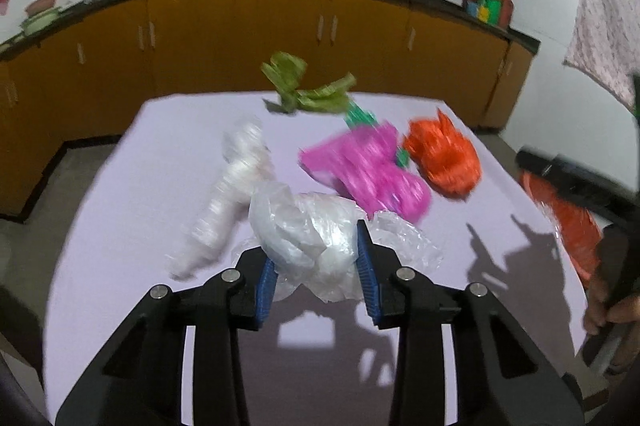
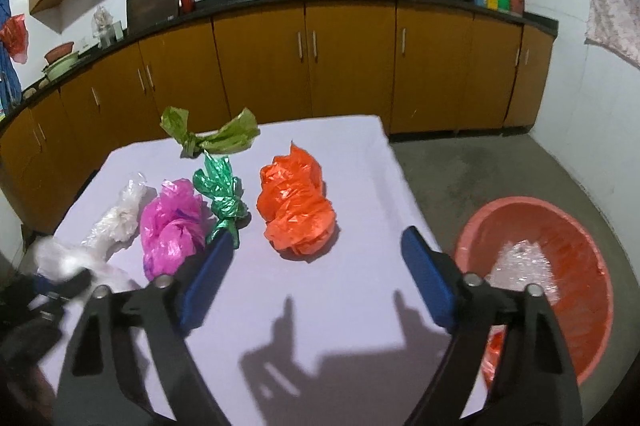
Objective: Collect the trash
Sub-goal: 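Grasp a white plastic bag with the left tool while the right tool grasps the orange bag, then carry the white and orange bags over the red basket with both tools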
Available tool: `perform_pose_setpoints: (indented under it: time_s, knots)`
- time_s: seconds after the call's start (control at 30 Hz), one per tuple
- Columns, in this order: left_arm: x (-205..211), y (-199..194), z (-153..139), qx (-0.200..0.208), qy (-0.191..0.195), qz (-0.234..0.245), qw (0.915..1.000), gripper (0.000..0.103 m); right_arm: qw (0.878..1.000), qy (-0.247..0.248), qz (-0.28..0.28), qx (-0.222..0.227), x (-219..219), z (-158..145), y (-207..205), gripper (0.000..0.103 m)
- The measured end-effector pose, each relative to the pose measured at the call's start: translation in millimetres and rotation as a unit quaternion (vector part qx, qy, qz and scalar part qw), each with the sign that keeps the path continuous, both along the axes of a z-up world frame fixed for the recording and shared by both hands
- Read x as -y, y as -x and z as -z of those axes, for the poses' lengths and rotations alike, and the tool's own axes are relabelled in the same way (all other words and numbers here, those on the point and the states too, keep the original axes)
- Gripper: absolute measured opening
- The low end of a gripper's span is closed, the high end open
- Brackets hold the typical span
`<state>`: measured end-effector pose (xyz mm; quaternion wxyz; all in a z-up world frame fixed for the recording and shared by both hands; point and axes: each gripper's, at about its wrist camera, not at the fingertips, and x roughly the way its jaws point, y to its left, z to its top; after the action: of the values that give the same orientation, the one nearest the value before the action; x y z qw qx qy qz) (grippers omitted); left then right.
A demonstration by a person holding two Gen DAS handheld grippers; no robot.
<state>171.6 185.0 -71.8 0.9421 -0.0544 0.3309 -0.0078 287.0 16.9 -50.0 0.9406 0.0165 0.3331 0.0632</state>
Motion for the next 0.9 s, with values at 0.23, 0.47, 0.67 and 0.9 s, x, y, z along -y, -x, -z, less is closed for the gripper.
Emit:
perform_pose_setpoints:
  time_s: [0.23,0.47,0.67,0.9]
  knots:
    - [-30,-10,-24,0.033,-0.015,-0.040,0.9985,0.037,0.999,0.017,0.003,-0.030,-17,23,-45,0.075]
    - [-43,-20,-23,0.035,-0.009,-0.058,0.9977,0.037,0.997,0.033,0.010,-0.067,-26,44,-83,0.076]
    - [-41,-22,-20,0.032,-0.010,-0.056,0.9979,0.037,0.996,0.037,-0.001,-0.079,-32,55,-94,0.062]
    - [-34,-23,-23,0.036,-0.007,-0.045,0.9983,0.037,0.996,0.003,-0.021,-0.092,-22,53,-88,0.030]
